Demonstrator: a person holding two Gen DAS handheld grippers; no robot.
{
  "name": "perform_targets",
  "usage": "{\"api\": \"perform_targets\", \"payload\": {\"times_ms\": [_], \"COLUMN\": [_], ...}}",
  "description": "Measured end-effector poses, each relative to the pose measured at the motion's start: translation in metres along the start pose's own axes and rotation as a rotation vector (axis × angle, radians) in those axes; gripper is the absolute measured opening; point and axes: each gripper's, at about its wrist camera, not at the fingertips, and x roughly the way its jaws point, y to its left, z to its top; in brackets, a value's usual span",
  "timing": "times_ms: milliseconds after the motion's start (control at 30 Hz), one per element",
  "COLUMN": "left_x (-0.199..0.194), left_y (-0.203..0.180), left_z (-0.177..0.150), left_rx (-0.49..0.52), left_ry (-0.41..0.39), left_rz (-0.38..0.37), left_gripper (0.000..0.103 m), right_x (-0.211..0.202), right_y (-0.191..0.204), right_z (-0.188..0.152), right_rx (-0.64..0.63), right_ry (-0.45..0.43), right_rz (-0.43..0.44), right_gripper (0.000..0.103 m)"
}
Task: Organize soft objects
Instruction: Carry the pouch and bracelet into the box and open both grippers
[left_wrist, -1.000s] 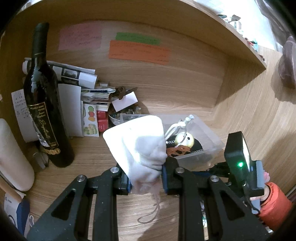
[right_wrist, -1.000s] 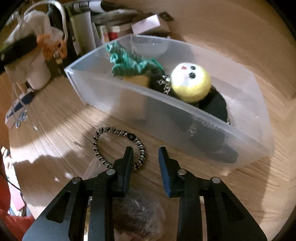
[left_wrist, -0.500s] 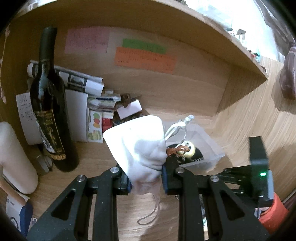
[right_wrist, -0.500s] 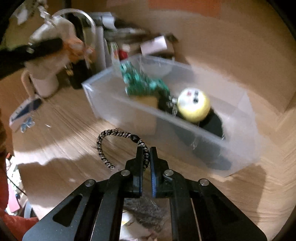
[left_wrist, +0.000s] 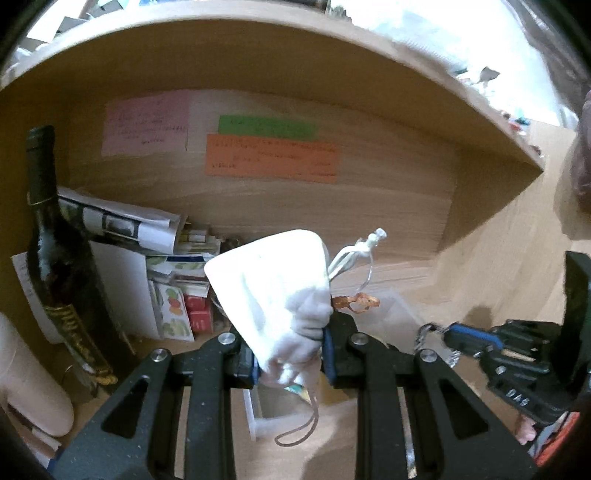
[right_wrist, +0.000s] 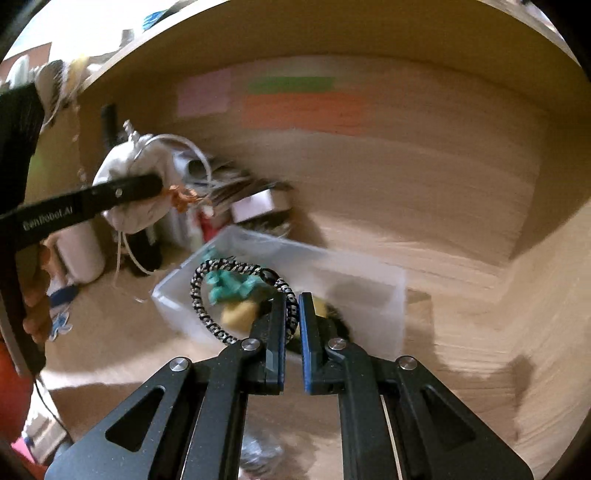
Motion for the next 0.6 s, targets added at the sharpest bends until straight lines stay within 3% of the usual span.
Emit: {"api": "perform_targets", "payload": {"times_ms": [200, 400, 600], "left_x": [0.047, 0.087, 0.105], "left_y": [0.004, 0.007, 0.004], "left_z": [-0.011, -0.030, -0.040], "left_rx": [-0.016, -0.042, -0.059], "left_ry": [0.114, 0.243, 0.312], "left_rz": [0.020, -0.013, -0.045], "left_gripper": [0.024, 0.024, 0.024], "right_x": [0.010, 0.036, 0.058], "right_y": [-0.028, -0.049, -0.051], "right_z": [-0.003, -0.014, -0.025], "right_rx": [0.054, 0.081, 0.068], "right_ry": [0.007, 0.082, 0.144], "right_rz": [-0.085, -0.108, -0.111], "right_gripper": [0.006, 0.006, 0.006]}}
